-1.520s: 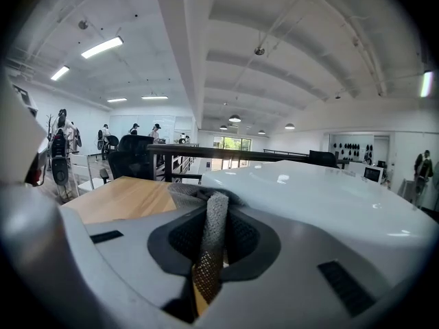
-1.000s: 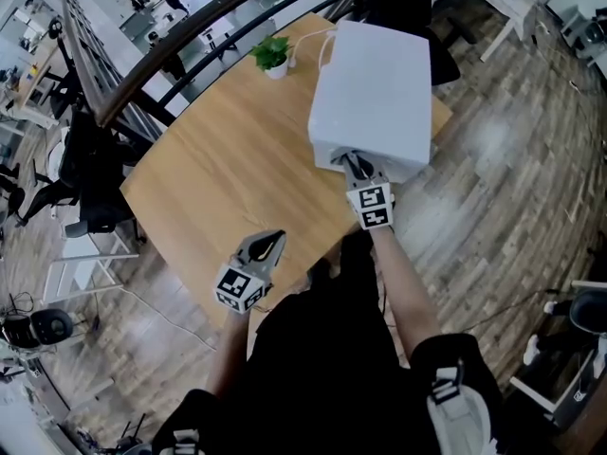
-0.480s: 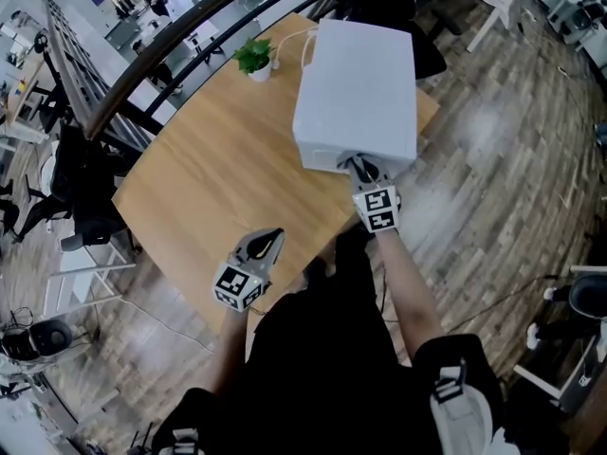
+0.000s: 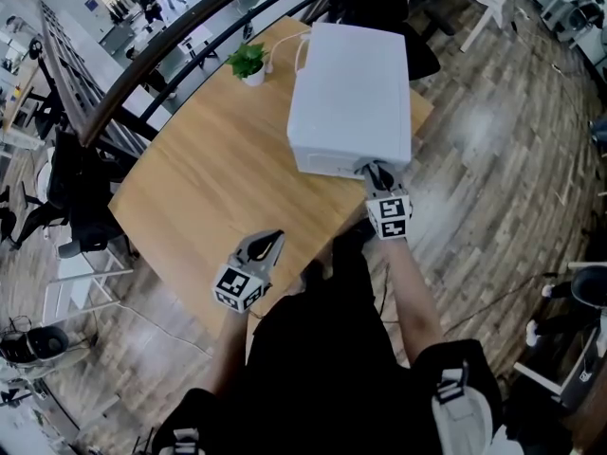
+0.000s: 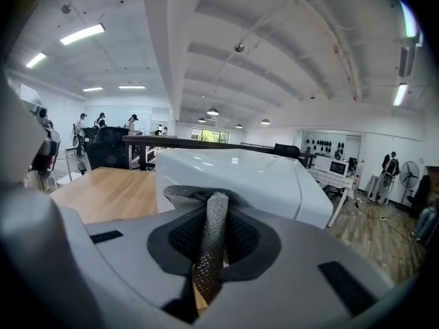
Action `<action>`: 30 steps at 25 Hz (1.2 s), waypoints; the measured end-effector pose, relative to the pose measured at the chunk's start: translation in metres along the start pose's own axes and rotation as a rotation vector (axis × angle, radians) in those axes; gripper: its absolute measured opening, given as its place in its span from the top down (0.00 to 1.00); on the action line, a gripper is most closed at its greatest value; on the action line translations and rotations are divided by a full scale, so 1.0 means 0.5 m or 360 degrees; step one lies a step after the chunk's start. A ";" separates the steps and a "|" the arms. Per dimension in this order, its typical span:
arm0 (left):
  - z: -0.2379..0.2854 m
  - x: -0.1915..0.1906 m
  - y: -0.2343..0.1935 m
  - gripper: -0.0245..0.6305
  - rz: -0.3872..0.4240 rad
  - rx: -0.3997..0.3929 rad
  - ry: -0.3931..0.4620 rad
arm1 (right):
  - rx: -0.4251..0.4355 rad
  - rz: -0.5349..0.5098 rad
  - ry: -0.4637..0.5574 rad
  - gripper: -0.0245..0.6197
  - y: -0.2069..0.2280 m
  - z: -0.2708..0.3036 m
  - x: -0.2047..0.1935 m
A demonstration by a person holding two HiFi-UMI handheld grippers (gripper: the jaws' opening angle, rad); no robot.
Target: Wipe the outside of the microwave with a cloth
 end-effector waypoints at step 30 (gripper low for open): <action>-0.012 -0.016 -0.017 0.96 -0.0028 0.0008 -0.0016 | -0.0242 0.0082 -0.0119 0.90 0.121 -0.065 -0.088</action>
Point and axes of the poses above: the fingertips, and each gripper's own axes: z forward along the fingers, y to its right, x out of its top, the point moved 2 cm from there along -z, backward along the fingers, and after that the axes turned 1 degree about z, right-handed, at the moved point
